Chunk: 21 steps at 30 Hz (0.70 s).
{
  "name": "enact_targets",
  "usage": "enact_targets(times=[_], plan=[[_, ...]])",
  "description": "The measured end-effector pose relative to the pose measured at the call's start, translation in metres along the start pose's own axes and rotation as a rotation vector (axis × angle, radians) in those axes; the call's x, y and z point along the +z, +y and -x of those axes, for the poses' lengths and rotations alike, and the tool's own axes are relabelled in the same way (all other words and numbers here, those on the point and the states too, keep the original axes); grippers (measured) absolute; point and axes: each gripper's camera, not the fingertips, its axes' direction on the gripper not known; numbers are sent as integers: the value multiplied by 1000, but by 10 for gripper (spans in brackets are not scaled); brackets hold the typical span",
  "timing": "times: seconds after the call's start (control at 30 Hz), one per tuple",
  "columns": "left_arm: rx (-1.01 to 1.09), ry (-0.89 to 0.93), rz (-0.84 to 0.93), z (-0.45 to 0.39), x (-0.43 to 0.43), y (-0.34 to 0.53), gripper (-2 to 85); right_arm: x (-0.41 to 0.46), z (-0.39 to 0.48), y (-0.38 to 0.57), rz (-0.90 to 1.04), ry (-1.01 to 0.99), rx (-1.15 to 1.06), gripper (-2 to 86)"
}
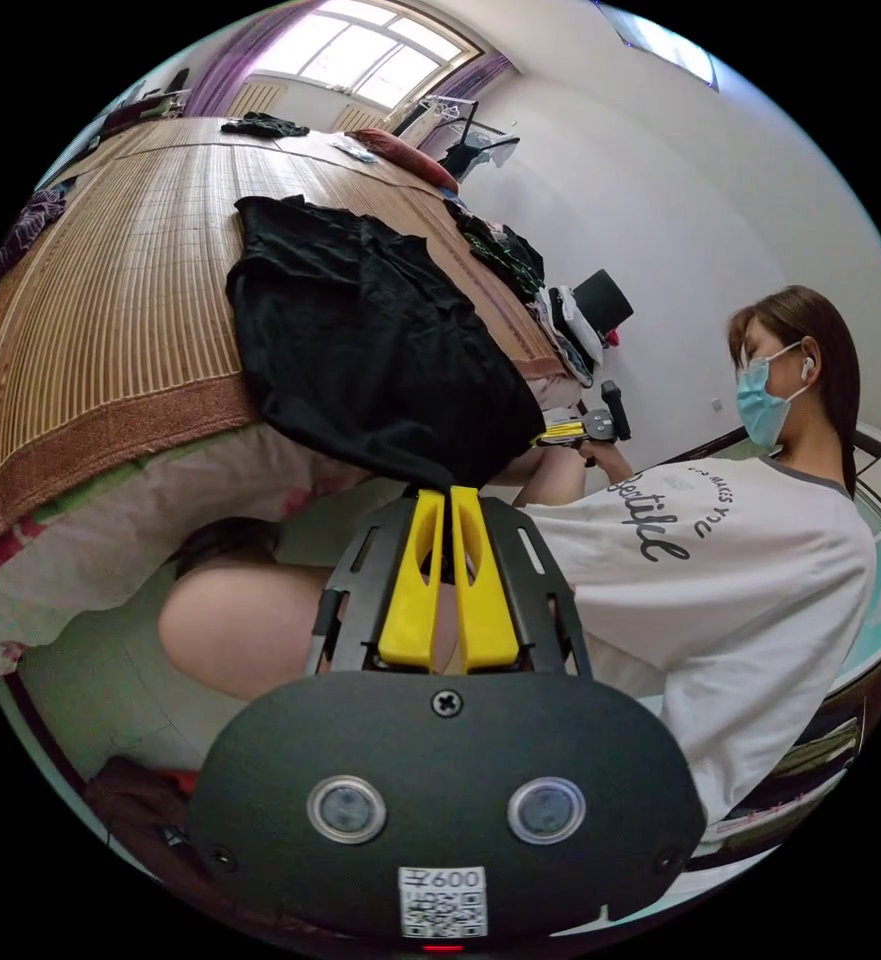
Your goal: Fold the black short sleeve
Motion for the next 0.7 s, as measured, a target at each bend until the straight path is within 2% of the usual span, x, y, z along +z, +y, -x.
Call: enact_targets(times=[0.33,0.7], plan=[[17,11,-14,-21,15,-7,11,36,73,-15,-11,38,-19,-8],[78,38,-66,-45,20,-21,11,23,144,-48,-63,77,-65,-8]])
